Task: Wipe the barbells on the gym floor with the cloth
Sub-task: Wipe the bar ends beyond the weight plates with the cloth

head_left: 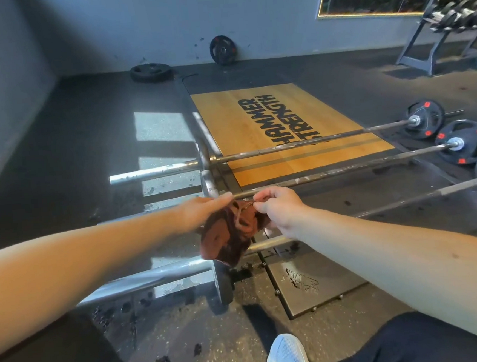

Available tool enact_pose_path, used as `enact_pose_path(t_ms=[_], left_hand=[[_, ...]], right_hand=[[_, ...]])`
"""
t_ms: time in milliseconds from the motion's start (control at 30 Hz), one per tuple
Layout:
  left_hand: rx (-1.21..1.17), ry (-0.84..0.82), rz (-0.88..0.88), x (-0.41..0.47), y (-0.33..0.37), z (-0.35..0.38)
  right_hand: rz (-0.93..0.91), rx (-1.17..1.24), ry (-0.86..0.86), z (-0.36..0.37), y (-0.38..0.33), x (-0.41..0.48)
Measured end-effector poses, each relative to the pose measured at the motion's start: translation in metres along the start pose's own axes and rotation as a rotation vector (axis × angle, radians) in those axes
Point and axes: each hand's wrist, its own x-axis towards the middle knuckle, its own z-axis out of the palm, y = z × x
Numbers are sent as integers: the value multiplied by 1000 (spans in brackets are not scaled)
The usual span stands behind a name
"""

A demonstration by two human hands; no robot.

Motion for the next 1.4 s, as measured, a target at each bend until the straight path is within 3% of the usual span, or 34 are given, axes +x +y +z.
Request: enact_pose_path(t_ms=[367, 467, 533, 667, 900, 1133, 1400], left_hand=[[58, 141, 27, -23, -21, -34], [-23, 49, 52, -33, -27, -45], [1, -14, 79, -38, -32, -49], [4, 206, 93, -36, -38, -48], [33, 457, 89, -33, -34, -49], [-5, 473, 132, -35, -25, -49], [-231, 630, 87, -39, -18, -51]], right_hand=[[-60, -16, -94, 39, -18, -5], [-46, 31, -42, 44, -23, -3], [58, 143, 8, 46, -26, -1], [252, 340, -42, 50, -29, -1], [178, 191, -165, 59, -36, -4], [281, 101, -255, 65, -29, -5], [211, -14, -113, 64, -27, -2]])
